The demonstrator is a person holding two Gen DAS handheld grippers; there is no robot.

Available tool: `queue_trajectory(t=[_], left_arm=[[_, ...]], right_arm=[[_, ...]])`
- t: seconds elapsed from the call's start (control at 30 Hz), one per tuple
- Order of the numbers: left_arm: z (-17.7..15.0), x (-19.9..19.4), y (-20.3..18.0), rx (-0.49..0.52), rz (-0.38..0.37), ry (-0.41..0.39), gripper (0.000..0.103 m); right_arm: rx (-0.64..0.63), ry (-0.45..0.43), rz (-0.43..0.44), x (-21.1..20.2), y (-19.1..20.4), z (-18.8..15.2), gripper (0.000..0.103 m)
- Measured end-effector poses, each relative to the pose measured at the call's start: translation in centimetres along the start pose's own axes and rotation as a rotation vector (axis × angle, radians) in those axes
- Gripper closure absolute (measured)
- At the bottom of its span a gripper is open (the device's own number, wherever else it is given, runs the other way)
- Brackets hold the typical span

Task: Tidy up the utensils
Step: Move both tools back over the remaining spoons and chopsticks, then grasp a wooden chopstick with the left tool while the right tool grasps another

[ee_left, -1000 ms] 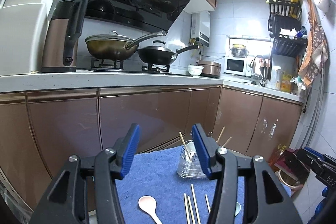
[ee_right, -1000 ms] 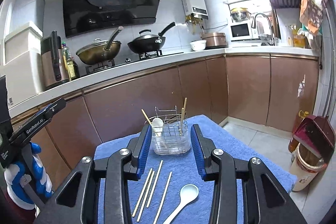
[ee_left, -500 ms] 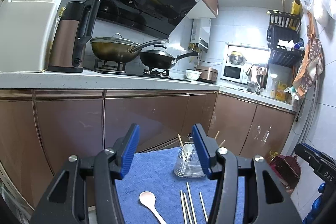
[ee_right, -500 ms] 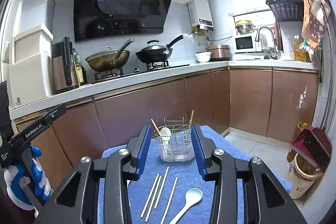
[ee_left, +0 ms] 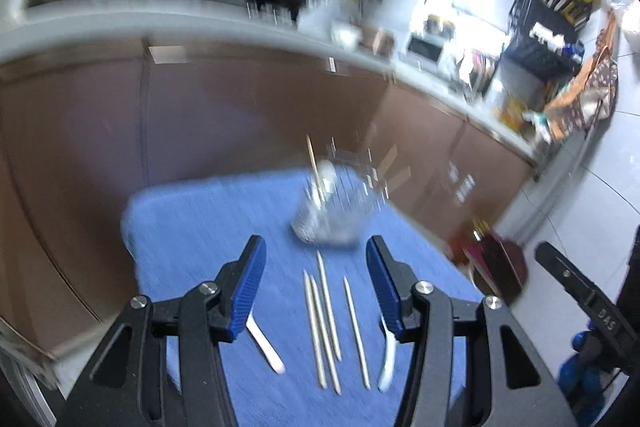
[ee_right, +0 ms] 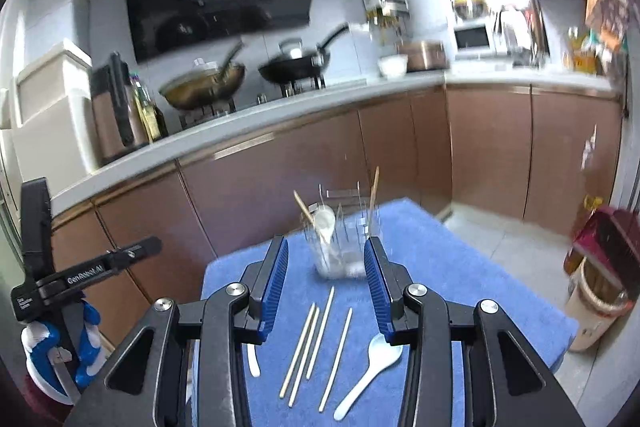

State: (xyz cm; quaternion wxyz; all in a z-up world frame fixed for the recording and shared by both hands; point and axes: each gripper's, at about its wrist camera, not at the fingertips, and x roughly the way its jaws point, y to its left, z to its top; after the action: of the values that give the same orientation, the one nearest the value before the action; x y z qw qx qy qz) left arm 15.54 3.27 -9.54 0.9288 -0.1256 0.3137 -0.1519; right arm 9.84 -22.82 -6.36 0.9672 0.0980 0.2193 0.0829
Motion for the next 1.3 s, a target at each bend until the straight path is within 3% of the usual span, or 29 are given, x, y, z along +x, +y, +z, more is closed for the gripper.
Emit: queue_trajectory(t=[0.17, 0.3, 0.5, 0.77, 1.3], left_arm=[[-1.1, 8.2, 0.8, -0.037, -0.032, 0.251, 0.054], [-2.3, 14.5, 1.1, -0.059, -0.028, 0.43, 0.063], [-4.0, 21.7, 2.2, -0.109, -0.005, 0.598, 0.067], [-5.0, 25.7, 3.0, -0.116, 0.029, 0.669, 0.074], [-4.5, 30.0, 1.2, -0.062, 0.059, 0.738, 0.085]], right_arm=[[0.024, 0.174, 0.039, 5.5, -1.1, -1.5, 0.064], [0.053, 0.287, 0.06, 9.5, -2.1, -2.7, 0.064], [0.072, 0.44, 0.073, 15.7, -3.2, -5.0, 0.065], [0.084, 0.577, 0.077, 21.9, -4.2, -7.2, 0.067], [0.066, 0.74, 0.059, 29.2, -4.5, -9.1, 0.079]])
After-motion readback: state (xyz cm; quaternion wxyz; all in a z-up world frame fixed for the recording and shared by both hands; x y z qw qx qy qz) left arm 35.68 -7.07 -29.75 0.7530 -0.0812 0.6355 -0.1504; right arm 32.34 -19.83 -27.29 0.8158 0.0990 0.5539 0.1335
